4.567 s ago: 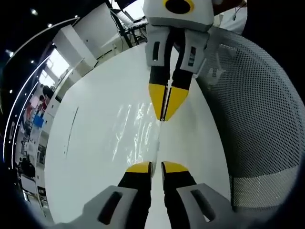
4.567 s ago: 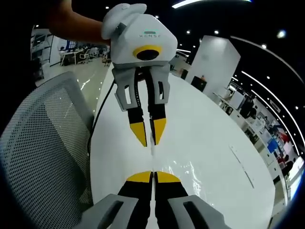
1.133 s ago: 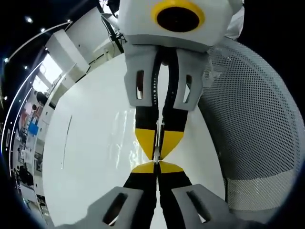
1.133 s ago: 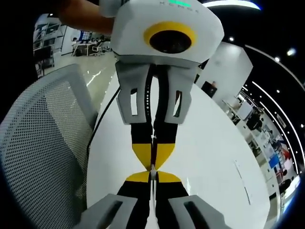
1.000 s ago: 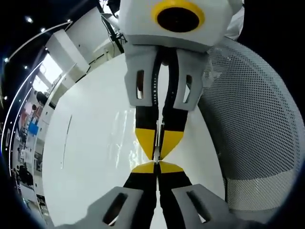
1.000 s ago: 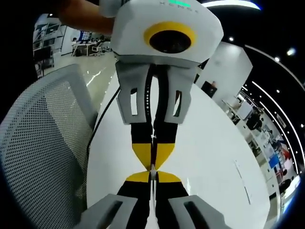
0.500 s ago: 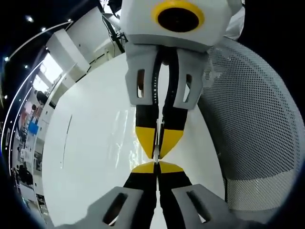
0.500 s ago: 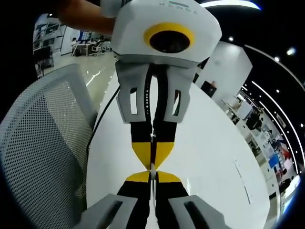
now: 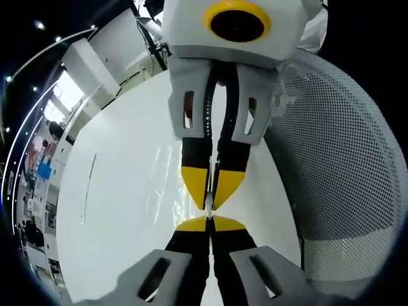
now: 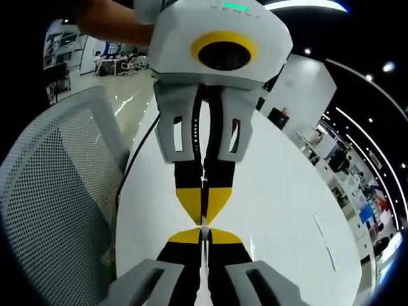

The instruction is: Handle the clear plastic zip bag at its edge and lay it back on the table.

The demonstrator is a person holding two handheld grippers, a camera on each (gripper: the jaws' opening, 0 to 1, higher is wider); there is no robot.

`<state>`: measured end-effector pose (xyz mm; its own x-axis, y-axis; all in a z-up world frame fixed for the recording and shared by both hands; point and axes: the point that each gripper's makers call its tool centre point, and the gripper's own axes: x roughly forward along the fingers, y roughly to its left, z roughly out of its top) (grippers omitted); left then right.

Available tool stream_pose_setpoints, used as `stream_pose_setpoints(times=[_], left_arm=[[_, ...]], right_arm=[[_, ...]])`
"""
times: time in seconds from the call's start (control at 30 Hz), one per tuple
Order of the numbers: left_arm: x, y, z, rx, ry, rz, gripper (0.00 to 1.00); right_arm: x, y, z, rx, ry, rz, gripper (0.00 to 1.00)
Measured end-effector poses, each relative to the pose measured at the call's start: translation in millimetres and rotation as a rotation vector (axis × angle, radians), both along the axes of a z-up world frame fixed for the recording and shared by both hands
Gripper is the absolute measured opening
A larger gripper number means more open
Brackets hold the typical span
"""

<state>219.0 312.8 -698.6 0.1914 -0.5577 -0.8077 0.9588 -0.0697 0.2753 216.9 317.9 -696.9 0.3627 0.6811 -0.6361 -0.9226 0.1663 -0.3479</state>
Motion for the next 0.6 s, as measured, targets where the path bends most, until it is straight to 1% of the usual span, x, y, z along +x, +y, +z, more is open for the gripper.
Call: stream_pose_setpoints(times=[0.6], left_arm=[[0.0, 3.9, 0.9, 0.004, 0.000, 0.009, 0.00]], right_arm=[[-0.2, -1.7, 0.8, 0.001, -0.002, -0.005, 0.00]])
